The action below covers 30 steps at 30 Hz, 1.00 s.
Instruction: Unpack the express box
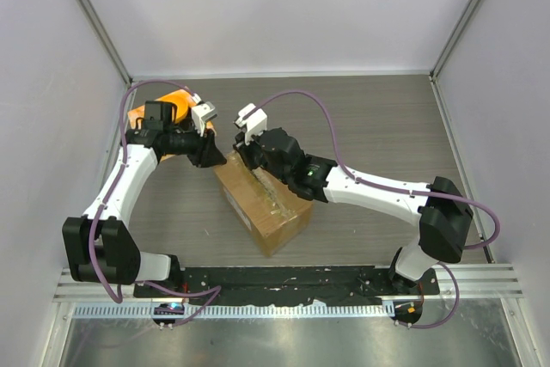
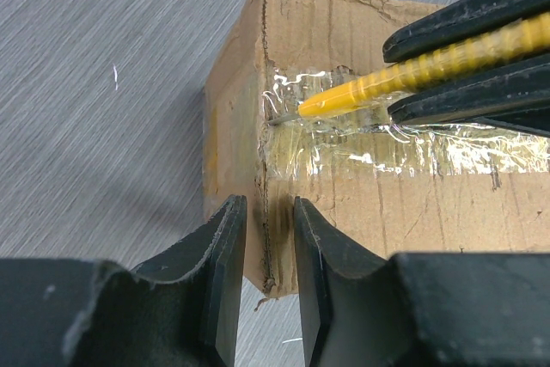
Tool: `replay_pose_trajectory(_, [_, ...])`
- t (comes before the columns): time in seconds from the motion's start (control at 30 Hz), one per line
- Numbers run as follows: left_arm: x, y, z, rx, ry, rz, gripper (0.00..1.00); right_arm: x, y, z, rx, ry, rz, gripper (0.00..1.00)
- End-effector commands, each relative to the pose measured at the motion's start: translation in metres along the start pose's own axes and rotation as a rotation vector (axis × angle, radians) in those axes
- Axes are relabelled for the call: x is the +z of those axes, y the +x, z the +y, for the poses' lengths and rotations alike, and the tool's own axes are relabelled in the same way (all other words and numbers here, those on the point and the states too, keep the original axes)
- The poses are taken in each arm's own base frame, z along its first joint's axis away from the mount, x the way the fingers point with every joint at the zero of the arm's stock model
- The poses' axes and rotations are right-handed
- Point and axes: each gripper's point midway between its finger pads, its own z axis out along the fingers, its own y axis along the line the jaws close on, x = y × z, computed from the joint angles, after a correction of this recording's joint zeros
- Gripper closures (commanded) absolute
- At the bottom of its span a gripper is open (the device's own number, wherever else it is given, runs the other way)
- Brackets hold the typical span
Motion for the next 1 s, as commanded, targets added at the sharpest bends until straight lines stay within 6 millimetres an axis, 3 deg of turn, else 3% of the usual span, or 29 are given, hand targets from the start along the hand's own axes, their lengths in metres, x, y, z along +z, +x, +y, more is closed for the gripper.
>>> replay_pose_trajectory(0.0, [0.002,0.03,0.011,-0.037,-0.057,0.093,0.68,-0.01,-0.013,0.003,0.034,-0.022,-0.032,0.99])
replay_pose_trajectory(0.2, [0.002,0.029,0.012,-0.041,-0.061,0.092,0.68,-0.011,-0.012,0.003,0.026,-0.025,-0.015,0.99])
replay_pose_trajectory(0.5, [0.002,0.031,0.012,-0.046,-0.064,0.096,0.69,-0.014,0.023,0.003,0.004,0.006,0.095,0.99])
replay_pose_trajectory(0.6, [0.002,0.032,0.014,-0.053,-0.074,0.097,0.75,-0.025,0.034,0.005,0.0,0.018,0.128,0.99])
replay_pose_trajectory(0.73, [0.003,0.033,0.016,-0.066,-0.086,0.099,0.99,-0.04,0.039,0.006,0.019,0.034,0.147,0.99])
replay_pose_trajectory(0.97, [0.003,0.036,0.018,-0.098,-0.108,0.111,1.0,-0.056,0.039,0.012,0.032,0.047,0.145,0.99])
